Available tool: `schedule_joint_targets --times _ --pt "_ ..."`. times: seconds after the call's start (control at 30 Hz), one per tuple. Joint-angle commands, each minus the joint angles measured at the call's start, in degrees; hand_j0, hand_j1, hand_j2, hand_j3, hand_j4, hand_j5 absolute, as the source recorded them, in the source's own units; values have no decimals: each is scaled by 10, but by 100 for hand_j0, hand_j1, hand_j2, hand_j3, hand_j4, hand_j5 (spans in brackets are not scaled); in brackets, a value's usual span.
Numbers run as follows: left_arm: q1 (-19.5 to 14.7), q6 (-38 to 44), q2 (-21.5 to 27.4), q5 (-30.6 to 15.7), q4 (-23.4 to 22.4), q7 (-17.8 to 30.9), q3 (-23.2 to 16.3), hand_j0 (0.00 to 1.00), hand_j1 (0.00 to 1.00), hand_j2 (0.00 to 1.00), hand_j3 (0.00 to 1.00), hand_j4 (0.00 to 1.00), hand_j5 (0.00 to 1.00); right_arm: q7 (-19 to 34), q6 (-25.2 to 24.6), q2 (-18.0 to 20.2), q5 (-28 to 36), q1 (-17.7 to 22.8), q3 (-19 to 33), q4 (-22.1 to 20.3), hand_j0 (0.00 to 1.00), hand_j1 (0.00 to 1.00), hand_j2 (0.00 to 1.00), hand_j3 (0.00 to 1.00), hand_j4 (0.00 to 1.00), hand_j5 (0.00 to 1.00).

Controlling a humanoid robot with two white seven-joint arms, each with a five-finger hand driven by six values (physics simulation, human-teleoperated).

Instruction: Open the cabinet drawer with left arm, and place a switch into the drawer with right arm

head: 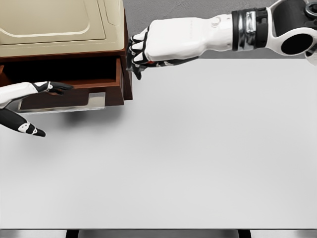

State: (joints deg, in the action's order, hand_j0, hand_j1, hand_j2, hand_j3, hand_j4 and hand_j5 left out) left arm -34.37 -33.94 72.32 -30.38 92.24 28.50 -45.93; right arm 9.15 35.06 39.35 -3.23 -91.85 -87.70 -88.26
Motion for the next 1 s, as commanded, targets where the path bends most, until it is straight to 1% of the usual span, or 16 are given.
schedule_joint_targets --times 0.0,0.13,0.23,0.33,0.4,0.47,0.53,0.57,0.67,0.7,0.83,0.93,0.97 --pt "1 -11 1 -6 2 0 4 100 100 100 100 100 100 -1 -1 -5 3 0 2 2 49 49 49 49 49 49" --pt "1 -11 3 -6 6 1 4 100 100 100 100 100 100 -1 -1 -16 4 -4 2 8 49 49 49 49 49 49" --pt "3 -11 44 -5 27 2 4 100 100 100 100 100 100 0 -1 -30 4 -4 2 18 49 49 49 49 49 49" --pt "2 -11 68 -3 35 1 5 100 100 100 100 100 100 3 -1 -49 5 -4 1 34 49 49 49 49 49 49" --pt "2 -11 84 -2 44 1 6 100 100 100 100 100 100 3 -1 -56 8 -4 1 38 49 49 49 49 49 49" --pt "4 -11 86 2 58 2 22 100 100 100 100 100 100 6 -1 -64 9 -4 1 48 49 49 49 49 49 49" --pt "4 -11 91 13 67 4 22 100 100 100 100 100 100 7 -1 -68 9 -5 1 51 49 49 49 49 49 49" --pt "5 -11 91 16 68 4 22 100 100 100 100 100 100 7 -1 -78 9 -5 1 59 49 49 49 49 49 49" --pt "10 -11 90 20 77 5 23 100 100 100 100 100 100 7 -1 -89 9 -8 1 66 50 50 50 50 50 50" --pt "10 -11 90 30 80 5 24 100 100 100 100 100 100 7 -1 -96 9 -8 1 71 49 49 49 49 49 49" --pt "10 -11 90 30 80 5 24 100 100 100 100 100 100 6 -1 -108 9 -15 1 73 49 49 49 49 49 49" --pt "10 -11 90 30 81 5 24 100 100 100 100 100 100 7 -1 -119 9 -16 1 89 50 50 50 50 50 50" --pt "11 -11 90 30 81 5 24 100 100 100 100 100 100 7 -1 -131 9 -15 1 104 50 50 50 50 50 50"
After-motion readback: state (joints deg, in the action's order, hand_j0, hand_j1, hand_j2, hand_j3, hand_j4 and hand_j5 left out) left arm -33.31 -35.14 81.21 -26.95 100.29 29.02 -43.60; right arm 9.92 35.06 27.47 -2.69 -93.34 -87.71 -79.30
